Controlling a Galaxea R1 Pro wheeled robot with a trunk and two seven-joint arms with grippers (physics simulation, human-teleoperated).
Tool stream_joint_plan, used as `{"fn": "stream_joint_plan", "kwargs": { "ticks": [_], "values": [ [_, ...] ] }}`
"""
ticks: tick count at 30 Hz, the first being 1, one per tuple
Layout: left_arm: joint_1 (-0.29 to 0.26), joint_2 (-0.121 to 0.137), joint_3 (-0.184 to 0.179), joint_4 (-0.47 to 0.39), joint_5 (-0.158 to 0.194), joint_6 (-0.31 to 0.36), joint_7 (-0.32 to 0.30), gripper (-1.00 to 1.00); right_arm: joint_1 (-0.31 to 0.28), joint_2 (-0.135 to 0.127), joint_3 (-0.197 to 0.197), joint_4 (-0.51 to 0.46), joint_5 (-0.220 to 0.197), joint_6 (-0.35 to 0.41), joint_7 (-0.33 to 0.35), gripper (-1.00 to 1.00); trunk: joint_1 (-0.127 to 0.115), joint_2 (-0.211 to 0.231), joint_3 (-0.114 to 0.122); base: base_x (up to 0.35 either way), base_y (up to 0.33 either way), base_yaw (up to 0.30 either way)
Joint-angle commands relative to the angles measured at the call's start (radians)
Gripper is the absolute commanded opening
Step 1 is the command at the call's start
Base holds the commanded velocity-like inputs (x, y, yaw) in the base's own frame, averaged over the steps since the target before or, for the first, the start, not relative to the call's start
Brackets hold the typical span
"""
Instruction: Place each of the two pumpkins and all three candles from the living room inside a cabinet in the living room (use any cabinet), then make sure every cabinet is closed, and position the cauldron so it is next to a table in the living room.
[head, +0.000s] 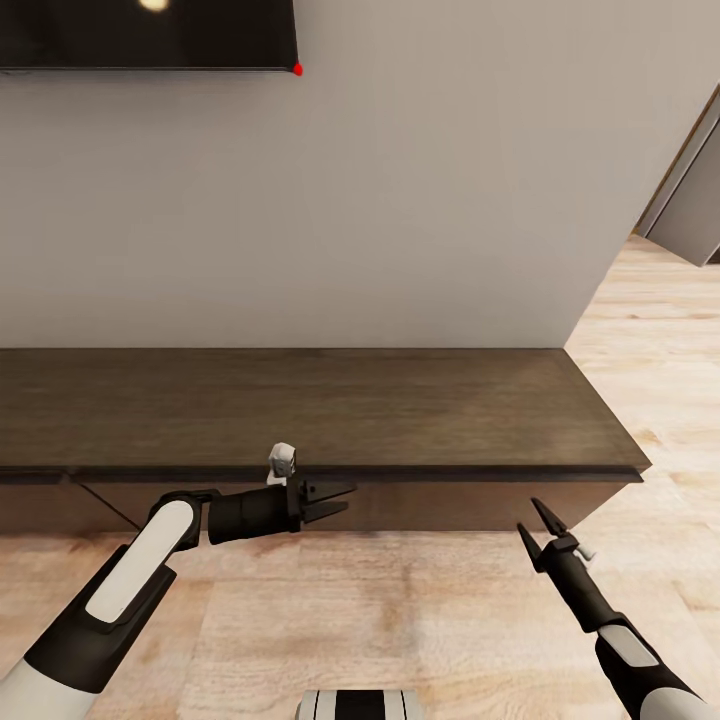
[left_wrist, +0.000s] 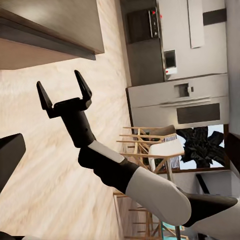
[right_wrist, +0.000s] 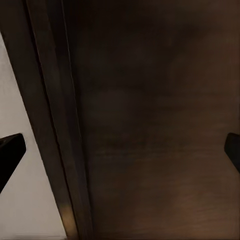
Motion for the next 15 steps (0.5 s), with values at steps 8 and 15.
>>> {"fn": "stream_joint_plan", "kwargs": {
  "ticks": [8, 15],
  "values": [
    [-0.001, -0.001, -0.002, 0.000, -0.008, 0.000, -0.009, 1.00, 0.000, 0.000, 0.001, -0.001, -0.003, 0.009, 0.023, 1.00, 0.000, 0.000, -0.001, 0.000, 0.000, 0.000],
    [-0.001, -0.002, -0.002, 0.000, -0.008, 0.000, -0.009, 1.00, 0.000, 0.000, 0.003, -0.018, -0.003, 0.009, 0.025, 1.00, 0.000, 0.000, -0.001, 0.000, 0.000, 0.000]
  ]
}}
